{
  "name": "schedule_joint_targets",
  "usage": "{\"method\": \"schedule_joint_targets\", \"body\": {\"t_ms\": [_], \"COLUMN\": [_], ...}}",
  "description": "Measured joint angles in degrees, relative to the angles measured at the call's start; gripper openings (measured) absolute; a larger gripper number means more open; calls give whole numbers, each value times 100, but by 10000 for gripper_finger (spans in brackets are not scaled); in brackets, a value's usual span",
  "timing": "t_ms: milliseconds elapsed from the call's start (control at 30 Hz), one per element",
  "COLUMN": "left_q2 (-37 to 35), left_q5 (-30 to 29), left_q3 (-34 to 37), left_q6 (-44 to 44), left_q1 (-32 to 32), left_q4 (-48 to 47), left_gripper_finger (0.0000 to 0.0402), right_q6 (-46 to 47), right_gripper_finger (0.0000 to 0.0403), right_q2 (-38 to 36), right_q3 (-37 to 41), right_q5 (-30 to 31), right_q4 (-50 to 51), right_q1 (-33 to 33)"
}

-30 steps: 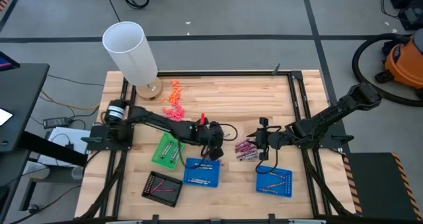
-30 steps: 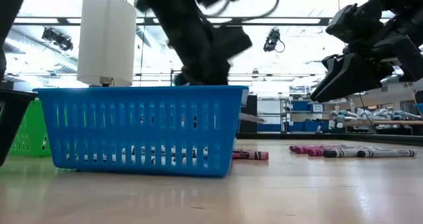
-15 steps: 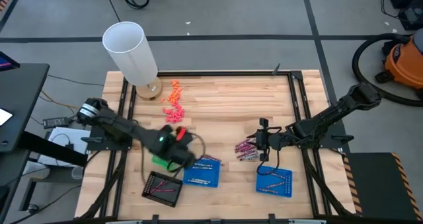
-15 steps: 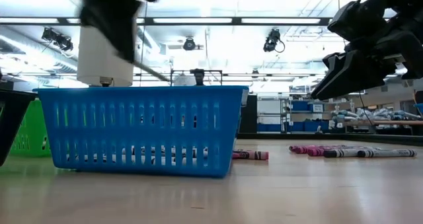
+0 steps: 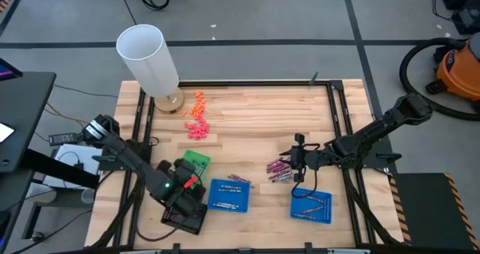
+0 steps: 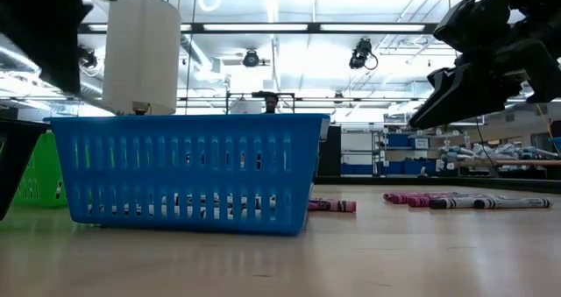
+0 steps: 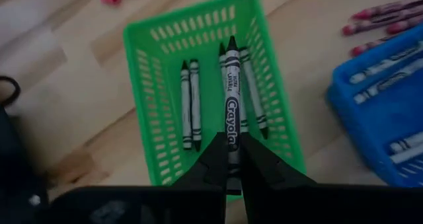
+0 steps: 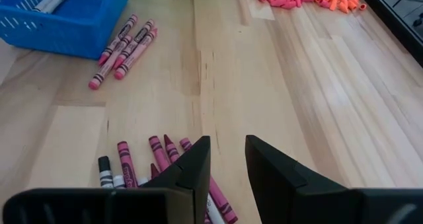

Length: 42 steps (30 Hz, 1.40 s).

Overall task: Sort crayons
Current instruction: Put the black crayon into the green basket, then put the pink crayon into the right blue basket

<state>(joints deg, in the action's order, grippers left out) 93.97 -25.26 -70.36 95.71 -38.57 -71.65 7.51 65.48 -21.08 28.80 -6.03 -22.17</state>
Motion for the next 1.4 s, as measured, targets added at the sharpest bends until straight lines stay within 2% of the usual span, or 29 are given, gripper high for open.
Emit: {"method": "schedule_joint_targets", "body": {"t_ms": [333,567,667,800,933,1067,1200,1333,1400], "left_q2": [4,4,4,4,4,4,2,2,2], "left_q5": [50,98,107,104,-74,-763,-1285,-1709,-1692], "left_q3": [959,1509,1618,1643,1435,1055,817,719,719], "left_q6": [483,630,629,497,-288,-1546,-2757,-3513,-4057], "left_q1": [80,152,155,157,203,203,197,301,488], "left_q4": [1293,1779,1862,1801,1775,1802,1947,2202,2530], "left_gripper_finger": [20,23,44,99,141,151,152,152,152], "right_q6": [31,-19,-156,-362,-764,-1291,-1563,-1221,-1023], "right_gripper_finger": [106,106,106,106,106,106,106,106,106], "right_q2": [1,-1,-1,-1,1,-1,-1,-1,11], "right_q3": [-2,-1,0,-2,-1,-2,-2,-2,-2], "right_q5": [-28,-29,-8,217,527,516,-207,-836,-979], "right_q4": [-42,2,1,-22,-182,-761,-1134,-1195,-1207], "right_q1": [0,-25,-79,-114,-72,74,326,617,702]}}
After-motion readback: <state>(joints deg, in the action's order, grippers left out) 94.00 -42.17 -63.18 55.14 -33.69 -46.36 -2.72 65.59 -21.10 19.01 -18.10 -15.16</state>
